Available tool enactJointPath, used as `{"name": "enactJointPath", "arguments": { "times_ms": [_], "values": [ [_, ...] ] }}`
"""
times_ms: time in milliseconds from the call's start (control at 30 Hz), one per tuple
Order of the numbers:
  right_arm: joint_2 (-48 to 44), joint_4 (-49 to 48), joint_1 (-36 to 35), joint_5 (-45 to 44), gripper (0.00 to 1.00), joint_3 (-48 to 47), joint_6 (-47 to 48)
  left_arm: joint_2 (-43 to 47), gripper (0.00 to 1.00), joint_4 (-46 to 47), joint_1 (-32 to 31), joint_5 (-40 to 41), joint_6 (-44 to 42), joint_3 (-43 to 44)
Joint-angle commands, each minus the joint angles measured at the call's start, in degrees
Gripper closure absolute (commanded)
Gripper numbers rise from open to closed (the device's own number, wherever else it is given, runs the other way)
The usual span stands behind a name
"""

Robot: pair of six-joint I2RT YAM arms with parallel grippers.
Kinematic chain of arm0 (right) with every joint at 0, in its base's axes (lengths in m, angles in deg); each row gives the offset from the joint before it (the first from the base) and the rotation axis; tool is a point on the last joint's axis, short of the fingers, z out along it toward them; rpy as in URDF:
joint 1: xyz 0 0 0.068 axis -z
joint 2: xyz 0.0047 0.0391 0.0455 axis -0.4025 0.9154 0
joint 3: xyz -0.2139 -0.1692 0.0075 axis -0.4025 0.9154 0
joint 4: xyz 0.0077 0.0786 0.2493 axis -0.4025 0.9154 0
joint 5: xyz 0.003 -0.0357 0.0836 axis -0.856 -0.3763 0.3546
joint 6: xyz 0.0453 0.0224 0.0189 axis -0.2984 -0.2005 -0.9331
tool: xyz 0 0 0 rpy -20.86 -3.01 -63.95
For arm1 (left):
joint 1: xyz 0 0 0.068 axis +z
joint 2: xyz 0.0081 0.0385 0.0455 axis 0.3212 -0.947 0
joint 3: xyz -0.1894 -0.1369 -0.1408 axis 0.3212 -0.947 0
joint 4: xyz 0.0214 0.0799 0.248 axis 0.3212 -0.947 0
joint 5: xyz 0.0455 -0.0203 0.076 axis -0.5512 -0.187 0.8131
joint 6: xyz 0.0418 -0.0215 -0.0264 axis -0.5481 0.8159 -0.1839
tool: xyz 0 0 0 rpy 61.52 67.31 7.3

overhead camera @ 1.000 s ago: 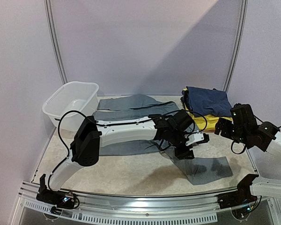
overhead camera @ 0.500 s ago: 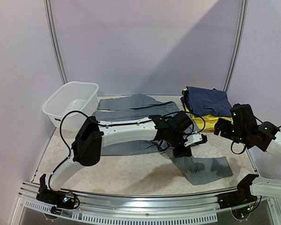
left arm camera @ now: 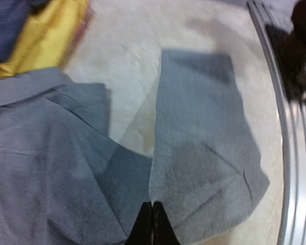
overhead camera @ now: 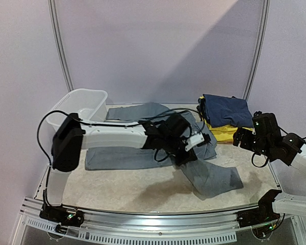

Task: Fold and stack the mixed laundry pile
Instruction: Fold the flattened shirt at the center of the board.

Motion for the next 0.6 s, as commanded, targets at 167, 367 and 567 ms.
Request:
{"name": "enactJointPath", "arguments": {
  "times_ms": [167, 367, 567],
  "values": [
    [-0.3, -4.7, 0.3, 2.6, 0.01, -0.2, 2.2, 13.3, 1.0, 32.8, 12.4, 1.5, 23.3, -20.7],
    [1.8, -7.0, 0.3, 4.1, 0.01, 0.1, 2.5, 12.6, 0.96, 46.9, 17.2, 3.3, 34.3, -32.4],
    [4.9, -8.6, 0.3, 6.5, 0.01, 0.1, 3.4, 13.8, 0.64, 52.4, 19.8, 3.1, 36.7, -38.5]
  ]
}}
